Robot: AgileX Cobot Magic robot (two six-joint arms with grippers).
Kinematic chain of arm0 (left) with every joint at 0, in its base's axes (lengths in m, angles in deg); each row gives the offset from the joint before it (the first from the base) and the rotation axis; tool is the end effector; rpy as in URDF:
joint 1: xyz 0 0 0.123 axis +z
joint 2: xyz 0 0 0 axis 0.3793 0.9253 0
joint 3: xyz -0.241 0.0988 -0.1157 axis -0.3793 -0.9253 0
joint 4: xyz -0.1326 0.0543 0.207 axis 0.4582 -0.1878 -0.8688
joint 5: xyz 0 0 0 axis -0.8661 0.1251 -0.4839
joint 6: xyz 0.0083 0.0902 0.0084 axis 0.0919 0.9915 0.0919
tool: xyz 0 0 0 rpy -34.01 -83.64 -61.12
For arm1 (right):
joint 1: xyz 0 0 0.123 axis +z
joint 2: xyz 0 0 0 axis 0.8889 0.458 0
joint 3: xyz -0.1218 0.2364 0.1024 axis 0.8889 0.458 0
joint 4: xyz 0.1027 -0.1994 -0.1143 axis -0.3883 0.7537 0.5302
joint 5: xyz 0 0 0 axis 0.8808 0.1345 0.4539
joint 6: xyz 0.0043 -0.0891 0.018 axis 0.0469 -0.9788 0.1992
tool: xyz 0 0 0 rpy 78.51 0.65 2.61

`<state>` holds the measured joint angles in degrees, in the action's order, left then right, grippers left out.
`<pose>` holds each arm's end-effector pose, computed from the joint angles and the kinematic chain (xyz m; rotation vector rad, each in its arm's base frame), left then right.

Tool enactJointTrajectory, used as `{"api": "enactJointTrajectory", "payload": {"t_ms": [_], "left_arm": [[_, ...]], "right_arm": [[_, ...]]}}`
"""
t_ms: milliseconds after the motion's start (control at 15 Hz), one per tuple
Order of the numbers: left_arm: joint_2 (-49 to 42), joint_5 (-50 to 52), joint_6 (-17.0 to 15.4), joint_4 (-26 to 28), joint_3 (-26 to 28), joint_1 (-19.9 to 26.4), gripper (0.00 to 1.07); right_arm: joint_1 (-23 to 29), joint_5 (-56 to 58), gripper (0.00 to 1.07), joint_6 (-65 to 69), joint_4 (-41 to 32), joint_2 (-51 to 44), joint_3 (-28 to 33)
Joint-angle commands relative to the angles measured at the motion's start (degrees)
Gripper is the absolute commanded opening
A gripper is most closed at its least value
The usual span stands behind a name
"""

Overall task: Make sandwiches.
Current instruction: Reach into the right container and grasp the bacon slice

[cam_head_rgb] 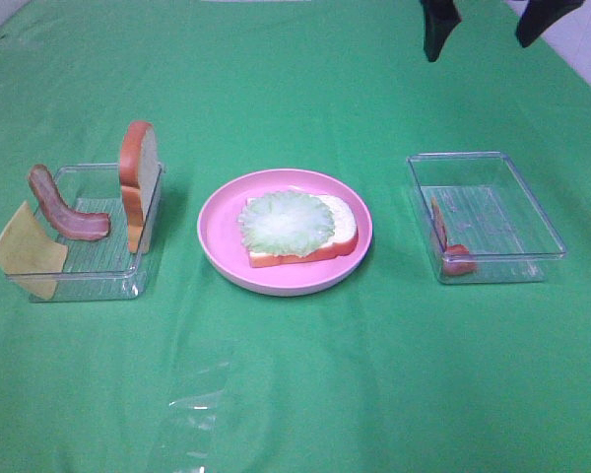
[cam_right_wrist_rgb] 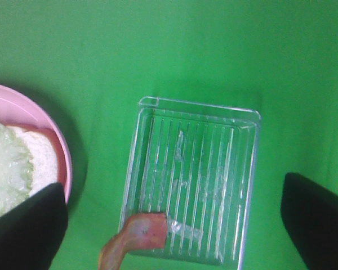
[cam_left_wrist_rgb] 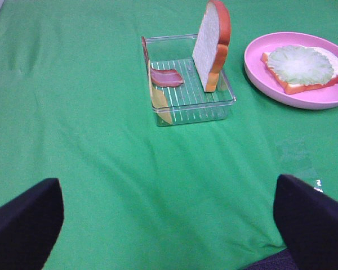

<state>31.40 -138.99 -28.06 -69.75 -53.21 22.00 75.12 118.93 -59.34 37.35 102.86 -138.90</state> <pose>-0.0094 -0.0112 0.2815 0.0967 2.0314 -0.1189 0.4365 0.0882 0.3165 -0.2525 2.6942 -0.0425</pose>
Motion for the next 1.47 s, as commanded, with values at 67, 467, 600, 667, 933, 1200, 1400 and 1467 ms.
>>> {"api": "enactJointTrajectory", "payload": {"t_ms": [67, 467, 600, 667, 933, 1200, 1400, 1467], "left_arm": [[-0.1, 0.2, -0.1, 0.2, -0.1, 0.1, 0.93], [-0.1, 0.2, -0.1, 0.2, -0.1, 0.1, 0.93], [-0.1, 0.2, -0.1, 0.2, -0.1, 0.1, 0.93], [-0.1, 0.2, -0.1, 0.2, -0.1, 0.1, 0.93], [-0.1, 0.2, -0.1, 0.2, -0.1, 0.1, 0.93], [-0.1, 0.2, -0.1, 0.2, -0.1, 0.1, 0.93], [-0.1, 0.2, -0.1, 0.2, -0.1, 0.1, 0.93], [-0.1, 0.2, -0.1, 0.2, -0.1, 0.1, 0.93]], "right_arm": [[-1.8, 6.6, 0.98, -0.5, -2.2, -3.5, 4.0], [-1.6, 6.5, 0.98, -1.7, -6.0, -4.1, 8.4], [-1.6, 2.6, 0.97, -1.7, -6.1, -4.1, 14.6], [-1.6, 0.8, 0.97, -1.5, -6.2, -4.1, 17.2], [-1.6, -9.1, 0.97, -1.9, -10.5, -4.0, 27.3], [-1.6, -11.6, 0.97, -4.2, -15.5, -1.7, 31.3], [-1.6, -11.1, 0.96, -4.6, -15.5, 0.7, 31.3], [-1.6, -11.2, 0.96, -4.6, -15.5, 0.8, 31.3]]}}
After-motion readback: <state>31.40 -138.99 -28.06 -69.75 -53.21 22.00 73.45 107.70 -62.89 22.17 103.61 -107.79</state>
